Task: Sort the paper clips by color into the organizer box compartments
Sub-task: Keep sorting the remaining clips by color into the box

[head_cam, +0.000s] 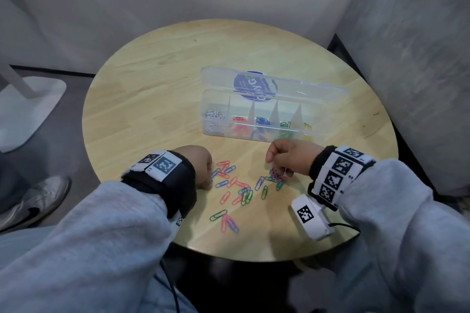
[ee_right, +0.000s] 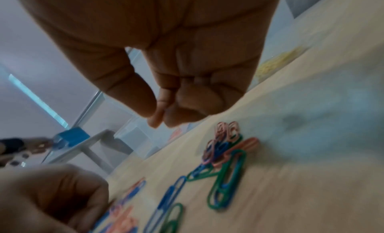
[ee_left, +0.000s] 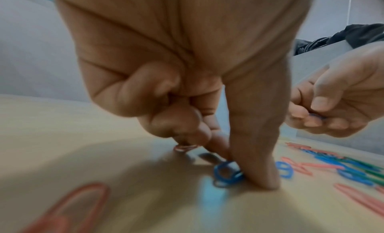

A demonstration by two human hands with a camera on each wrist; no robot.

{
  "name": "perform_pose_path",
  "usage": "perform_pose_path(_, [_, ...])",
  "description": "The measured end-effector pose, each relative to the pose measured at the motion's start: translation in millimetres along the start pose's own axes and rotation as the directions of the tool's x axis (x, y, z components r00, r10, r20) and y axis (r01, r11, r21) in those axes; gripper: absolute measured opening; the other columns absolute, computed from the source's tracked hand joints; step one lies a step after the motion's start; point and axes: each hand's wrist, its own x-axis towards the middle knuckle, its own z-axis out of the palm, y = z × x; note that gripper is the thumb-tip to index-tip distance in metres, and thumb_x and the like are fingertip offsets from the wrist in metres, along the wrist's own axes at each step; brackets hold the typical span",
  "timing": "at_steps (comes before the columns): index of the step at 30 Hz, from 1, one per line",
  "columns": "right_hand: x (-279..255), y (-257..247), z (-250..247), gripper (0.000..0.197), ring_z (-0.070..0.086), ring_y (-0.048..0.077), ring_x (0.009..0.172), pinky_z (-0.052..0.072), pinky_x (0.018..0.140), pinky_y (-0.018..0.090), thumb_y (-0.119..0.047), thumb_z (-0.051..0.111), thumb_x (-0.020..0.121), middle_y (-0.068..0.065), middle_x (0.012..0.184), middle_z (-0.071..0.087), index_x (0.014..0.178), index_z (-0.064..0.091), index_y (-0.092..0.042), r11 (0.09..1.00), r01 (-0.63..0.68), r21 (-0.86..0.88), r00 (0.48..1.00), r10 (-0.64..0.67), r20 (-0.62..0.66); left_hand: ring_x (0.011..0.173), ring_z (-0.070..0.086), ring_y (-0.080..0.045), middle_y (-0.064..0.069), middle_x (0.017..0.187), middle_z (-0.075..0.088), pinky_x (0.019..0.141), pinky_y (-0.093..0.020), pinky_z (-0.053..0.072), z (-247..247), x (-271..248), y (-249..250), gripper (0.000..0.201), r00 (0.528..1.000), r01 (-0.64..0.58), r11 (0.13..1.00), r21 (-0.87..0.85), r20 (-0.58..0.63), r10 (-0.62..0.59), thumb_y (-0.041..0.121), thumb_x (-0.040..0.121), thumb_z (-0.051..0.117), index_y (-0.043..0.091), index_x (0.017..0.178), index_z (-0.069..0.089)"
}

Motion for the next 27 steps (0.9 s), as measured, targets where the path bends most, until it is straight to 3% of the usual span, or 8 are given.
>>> perform_pose_path(3, [-1.7,-4.1,4.6,0.015,0.042,0.005,0.056,0.035,0.055,0.017,-0.013,0.058,0.082,-0.009,0.062,0.044,0.079,0.056,-0.027,0.928,0.107,-0.358,0.993,-0.114,0.000,0.078,0.054,-0.017,0.002,0.082,0.060,0.067,-0.021,0.037,-0.5,-2.6,0.8,0.009,1.000,0.005,1.000,0.001,0.002,-0.005,0.026,0.079,0.068,0.023,0.078,0.060])
perform_pose_path(6, [3.5,-10.9,12.6,0.016,0.048,0.011,0.067,0.046,0.069,0.027,-0.017,0.064,0.079,-0.009,0.068,0.044,0.091,0.062,-0.026,0.821,0.142,-0.553,0.990,-0.111,0.090,0.068,0.052,-0.015,0.006,0.067,0.056,0.060,-0.021,0.036,-5.9,-7.2,-1.9,0.020,0.998,0.025,0.999,-0.031,-0.060,-0.027,0.027,0.079,0.065,0.019,0.064,0.053])
perform_pose_path(8, [6.6,-15.0,17.4,0.019,0.051,0.017,0.076,0.051,0.077,0.035,-0.014,0.063,0.077,-0.009,0.072,0.043,0.093,0.063,-0.024,0.761,0.152,-0.631,0.988,-0.094,0.124,0.059,0.050,-0.013,0.006,0.061,0.055,0.060,-0.021,0.040,-12.9,-6.5,-6.8,0.024,0.998,0.007,0.979,-0.204,-0.060,-0.019,0.023,0.079,0.066,0.019,0.060,0.051])
perform_pose_path(11, [8.2,-19.0,21.5,0.018,0.052,0.018,0.076,0.052,0.072,0.034,-0.008,0.062,0.073,-0.008,0.074,0.046,0.080,0.058,-0.023,0.724,0.156,-0.672,0.987,-0.090,0.133,0.061,0.057,-0.023,-0.005,0.057,0.056,0.071,-0.031,0.050,-23.2,-5.9,-11.9,0.030,0.999,-0.037,0.775,-0.631,-0.044,0.012,0.003,0.081,0.062,0.015,0.060,0.045])
perform_pose_path(15, [6.7,-18.8,21.5,0.021,0.055,0.017,0.075,0.050,0.069,0.028,-0.009,0.060,0.074,-0.007,0.071,0.054,0.065,0.050,-0.024,0.729,0.130,-0.672,0.989,-0.045,0.142,0.036,0.051,-0.013,-0.012,0.061,0.047,0.040,-0.016,0.045,-28.8,-9.8,-11.2,0.037,0.999,-0.034,0.515,-0.856,-0.024,0.027,-0.012,0.083,0.050,0.012,0.059,0.035])
perform_pose_path(19, [1.9,-15.7,19.9,0.012,0.054,0.016,0.076,0.051,0.069,0.029,-0.011,0.060,0.075,-0.004,0.077,0.058,0.071,0.055,-0.020,0.738,0.113,-0.666,0.989,-0.018,0.147,0.028,0.044,-0.007,-0.011,0.061,0.046,0.032,-0.011,0.034,-26.6,-6.9,-6.6,0.035,1.000,0.004,0.404,-0.915,0.006,0.004,-0.009,0.086,0.044,0.013,0.061,0.035])
perform_pose_path(22, [-0.3,-10.9,18.1,0.011,0.052,0.014,0.069,0.048,0.062,0.025,-0.018,0.063,0.074,-0.005,0.072,0.057,0.068,0.056,-0.022,0.783,0.075,-0.618,0.993,-0.001,0.120,0.030,0.036,-0.006,-0.006,0.060,0.042,0.032,-0.011,0.026,-24.1,-2.2,-3.4,0.032,0.999,0.034,0.481,-0.876,0.013,-0.047,-0.001,0.088,0.050,0.014,0.062,0.038])
perform_pose_path(27, [0.3,-4.1,10.1,0.022,0.054,0.012,0.066,0.049,0.066,0.027,-0.014,0.066,0.071,-0.008,0.060,0.058,0.057,0.051,-0.020,0.933,0.014,-0.361,1.000,-0.004,0.027,0.061,0.052,-0.015,0.002,0.068,0.058,0.056,-0.020,0.040,-11.6,-3.1,-1.1,0.013,0.992,0.048,0.902,-0.428,-0.082,-0.092,0.020,0.078,0.064,0.019,0.068,0.054])
